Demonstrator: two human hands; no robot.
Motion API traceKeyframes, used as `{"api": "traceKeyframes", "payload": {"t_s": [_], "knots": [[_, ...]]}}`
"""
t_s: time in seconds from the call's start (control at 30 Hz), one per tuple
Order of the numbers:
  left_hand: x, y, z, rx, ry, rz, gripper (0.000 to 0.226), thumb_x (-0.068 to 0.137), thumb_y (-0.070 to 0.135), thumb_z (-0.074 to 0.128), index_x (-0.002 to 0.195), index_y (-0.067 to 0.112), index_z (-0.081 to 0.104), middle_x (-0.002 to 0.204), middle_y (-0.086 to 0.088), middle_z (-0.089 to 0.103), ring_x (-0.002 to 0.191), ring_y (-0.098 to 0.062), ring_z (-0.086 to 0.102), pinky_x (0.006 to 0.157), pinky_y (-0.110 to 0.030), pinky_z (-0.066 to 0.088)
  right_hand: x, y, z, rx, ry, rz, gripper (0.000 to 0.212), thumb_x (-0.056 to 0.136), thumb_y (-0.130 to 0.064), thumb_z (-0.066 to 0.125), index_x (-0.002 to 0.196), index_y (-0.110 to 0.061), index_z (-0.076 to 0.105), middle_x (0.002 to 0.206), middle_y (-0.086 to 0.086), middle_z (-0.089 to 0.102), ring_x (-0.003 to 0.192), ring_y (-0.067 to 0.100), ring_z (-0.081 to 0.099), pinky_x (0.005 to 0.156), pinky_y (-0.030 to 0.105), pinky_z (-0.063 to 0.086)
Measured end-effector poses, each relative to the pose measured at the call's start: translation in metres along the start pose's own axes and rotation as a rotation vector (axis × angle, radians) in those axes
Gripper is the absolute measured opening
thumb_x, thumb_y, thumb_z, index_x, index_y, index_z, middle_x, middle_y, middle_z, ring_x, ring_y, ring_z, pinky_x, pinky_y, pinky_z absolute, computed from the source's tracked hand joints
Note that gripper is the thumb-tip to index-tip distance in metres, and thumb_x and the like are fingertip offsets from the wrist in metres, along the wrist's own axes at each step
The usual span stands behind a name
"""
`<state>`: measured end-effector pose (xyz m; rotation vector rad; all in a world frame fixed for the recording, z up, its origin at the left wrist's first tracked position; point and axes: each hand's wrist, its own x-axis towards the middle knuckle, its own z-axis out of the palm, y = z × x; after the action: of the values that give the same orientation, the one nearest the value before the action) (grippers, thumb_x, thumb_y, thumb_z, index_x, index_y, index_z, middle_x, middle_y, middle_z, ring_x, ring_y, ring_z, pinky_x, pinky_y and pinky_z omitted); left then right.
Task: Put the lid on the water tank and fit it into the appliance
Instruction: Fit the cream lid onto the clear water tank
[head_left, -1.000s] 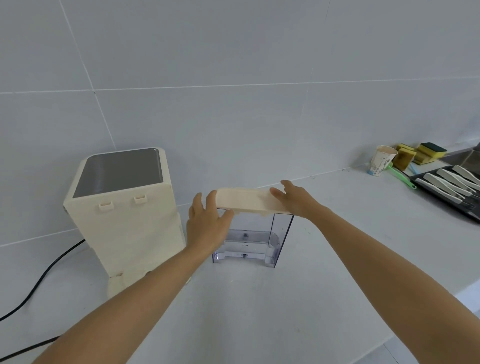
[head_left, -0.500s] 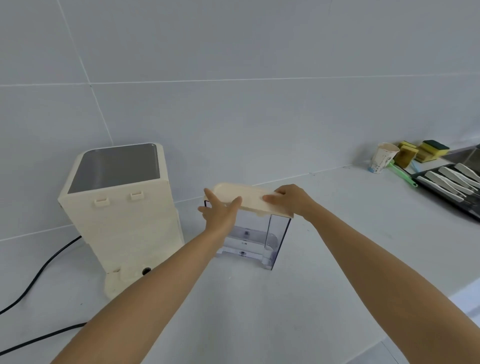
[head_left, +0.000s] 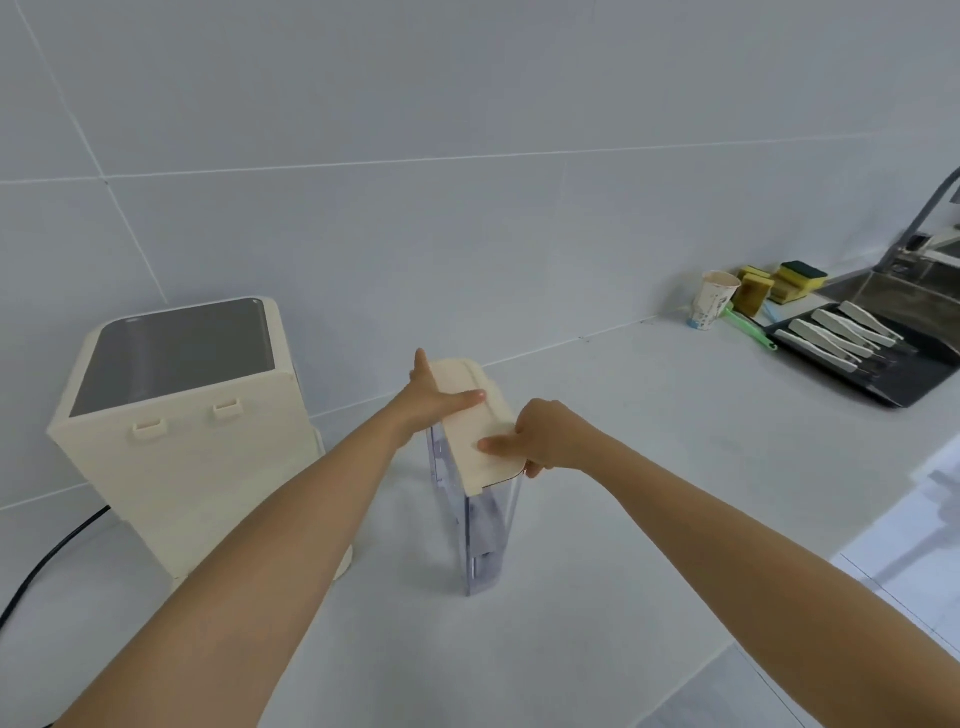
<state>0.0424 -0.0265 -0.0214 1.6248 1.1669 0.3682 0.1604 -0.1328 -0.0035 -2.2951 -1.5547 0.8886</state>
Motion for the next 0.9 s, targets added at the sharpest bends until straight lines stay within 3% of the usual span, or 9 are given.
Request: {"api": "traceKeyframes", "payload": {"t_s": [0.13, 0.27, 0.33, 0.43, 0.47, 0.57, 0.67, 0.77, 0.9], "knots": [[0.002, 0.007, -0.001, 0.109, -0.091, 0.04, 0.102, 0.079, 0.038, 0.065, 0.145, 0.019, -0.01, 0.15, -0.005, 0.028, 0.131, -0.027, 0.036, 0.105, -0.039, 0.036, -0.009, -0.004, 0.007, 0.003, -0.045, -0.036, 0.043, 0.082, -0.044, 0.056, 0.056, -0.011, 0.046, 0.069, 0.005, 0.061, 0.054, 0.013, 0.054, 0.061, 0.02, 0.042], [-0.003, 0.011, -0.001, 0.218, -0.077, 0.097, 0.095, 0.081, 0.038, 0.062, 0.146, 0.016, -0.004, 0.148, -0.008, 0.03, 0.13, -0.028, 0.038, 0.101, -0.037, 0.037, -0.01, -0.006, -0.006, -0.064, -0.137, -0.007, 0.043, 0.084, -0.048, 0.051, 0.077, -0.006, 0.058, 0.103, 0.014, 0.071, 0.073, 0.02, 0.061, 0.061, 0.021, 0.042], [-0.01, 0.015, 0.001, 0.31, 0.016, 0.162, 0.089, 0.084, 0.038, 0.059, 0.145, 0.012, -0.001, 0.152, -0.008, 0.024, 0.134, -0.028, 0.033, 0.101, -0.035, 0.035, -0.007, -0.007, -0.027, -0.041, -0.118, 0.032, 0.046, 0.086, -0.046, 0.047, 0.089, -0.004, 0.064, 0.099, 0.012, 0.07, 0.075, 0.02, 0.062, 0.06, 0.023, 0.043], [-0.027, 0.022, 0.005, 0.418, 0.123, 0.247, 0.082, 0.087, 0.042, 0.05, 0.145, 0.008, 0.003, 0.155, -0.009, 0.013, 0.14, -0.024, 0.022, 0.107, -0.036, 0.029, 0.0, -0.008, -0.056, 0.032, 0.047, -0.005, 0.039, 0.089, -0.041, 0.046, 0.079, -0.006, 0.061, 0.088, 0.01, 0.066, 0.069, 0.02, 0.062, 0.057, 0.023, 0.041], [-0.033, 0.023, 0.007, 0.454, 0.137, 0.26, 0.082, 0.087, 0.044, 0.048, 0.145, 0.008, 0.003, 0.156, -0.01, 0.01, 0.141, -0.024, 0.019, 0.109, -0.037, 0.027, 0.005, -0.008, -0.061, 0.033, 0.103, -0.035, 0.04, 0.089, -0.04, 0.046, 0.084, -0.003, 0.061, 0.089, 0.012, 0.067, 0.072, 0.022, 0.061, 0.058, 0.024, 0.041], [-0.052, 0.023, 0.021, 0.557, 0.156, 0.271, 0.082, 0.087, 0.049, 0.044, 0.145, 0.01, 0.001, 0.158, -0.011, -0.002, 0.145, -0.023, 0.006, 0.115, -0.039, 0.017, 0.021, -0.015, -0.06, -0.034, 0.206, -0.124, 0.046, 0.089, -0.042, 0.045, 0.113, -0.005, 0.057, 0.118, 0.014, 0.063, 0.093, 0.024, 0.056, 0.073, 0.029, 0.04], [-0.066, 0.018, 0.036, 0.652, 0.152, 0.267, 0.083, 0.087, 0.049, 0.044, 0.145, 0.007, 0.001, 0.157, -0.012, -0.001, 0.145, -0.024, 0.002, 0.117, -0.041, 0.015, 0.04, -0.025, -0.049, -0.095, 0.142, -0.191, 0.052, 0.091, -0.044, 0.039, 0.134, -0.016, 0.042, 0.142, 0.009, 0.046, 0.124, 0.025, 0.047, 0.095, 0.031, 0.036], [-0.073, 0.005, 0.048, 0.769, 0.136, 0.263, 0.084, 0.087, 0.05, 0.041, 0.144, 0.005, 0.0, 0.157, -0.013, 0.002, 0.145, -0.025, 0.002, 0.117, -0.043, 0.01, 0.056, -0.035, -0.036, -0.192, 0.054, -0.264, 0.054, 0.093, -0.042, 0.035, 0.141, -0.017, 0.033, 0.151, 0.007, 0.034, 0.138, 0.025, 0.031, 0.111, 0.036, 0.025], [-0.073, -0.008, 0.058, 0.881, 0.184, 0.287, 0.082, 0.086, 0.049, 0.043, 0.143, 0.004, 0.006, 0.155, -0.015, 0.014, 0.143, -0.029, 0.01, 0.116, -0.043, 0.012, 0.068, -0.046, -0.021, -0.279, -0.051, -0.316, 0.049, 0.095, -0.038, 0.031, 0.139, -0.017, 0.038, 0.153, 0.006, 0.03, 0.144, 0.02, 0.016, 0.116, 0.038, 0.014]]}}
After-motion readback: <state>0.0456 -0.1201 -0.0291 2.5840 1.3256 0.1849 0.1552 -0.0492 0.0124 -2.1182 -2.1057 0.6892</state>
